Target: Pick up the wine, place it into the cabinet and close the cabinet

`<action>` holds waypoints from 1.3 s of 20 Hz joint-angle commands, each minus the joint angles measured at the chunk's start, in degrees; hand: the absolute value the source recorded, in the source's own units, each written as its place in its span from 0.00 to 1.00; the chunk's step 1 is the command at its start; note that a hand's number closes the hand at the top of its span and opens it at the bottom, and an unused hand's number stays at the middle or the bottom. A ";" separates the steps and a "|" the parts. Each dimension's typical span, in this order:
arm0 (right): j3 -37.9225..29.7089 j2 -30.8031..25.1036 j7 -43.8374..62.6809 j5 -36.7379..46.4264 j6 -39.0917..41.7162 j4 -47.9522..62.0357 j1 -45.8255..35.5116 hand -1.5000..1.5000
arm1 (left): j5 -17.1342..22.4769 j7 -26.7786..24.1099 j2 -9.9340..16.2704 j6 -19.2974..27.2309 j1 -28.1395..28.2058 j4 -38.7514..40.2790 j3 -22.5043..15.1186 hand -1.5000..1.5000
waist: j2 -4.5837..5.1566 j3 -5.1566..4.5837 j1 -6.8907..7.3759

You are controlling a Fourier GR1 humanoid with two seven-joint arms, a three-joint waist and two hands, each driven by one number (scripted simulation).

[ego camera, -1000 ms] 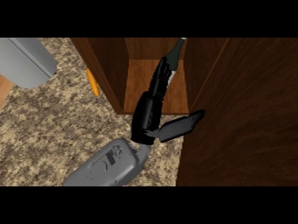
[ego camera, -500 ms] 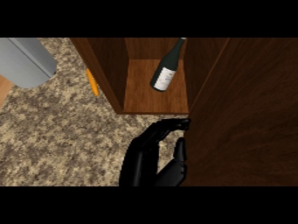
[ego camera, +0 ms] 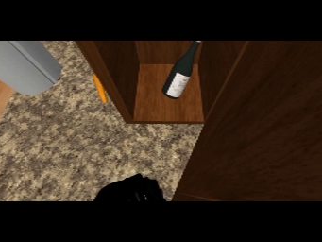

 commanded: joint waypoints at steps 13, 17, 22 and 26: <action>22.64 13.37 2.66 -0.34 -2.39 -0.54 -1.73 1.00 | 15.27 -10.17 23.57 -23.35 20.04 -11.30 20.06 1.00 | -0.18 -0.34 1.03; 26.62 14.57 5.54 0.93 -2.43 2.18 -6.66 1.00 | 22.24 -12.77 28.18 -31.07 23.43 -8.78 31.69 1.00 | -0.24 -0.30 0.76; 33.15 14.66 -4.38 5.43 -9.01 18.15 -15.37 1.00 | 25.64 -13.61 32.85 -39.84 30.51 -9.99 37.16 1.00 | -0.10 -0.26 2.29; 31.83 14.69 -6.99 8.14 -14.35 29.45 -26.13 1.00 | 30.03 -11.99 35.91 -45.49 31.85 -8.49 42.31 1.00 | -0.10 -0.33 3.05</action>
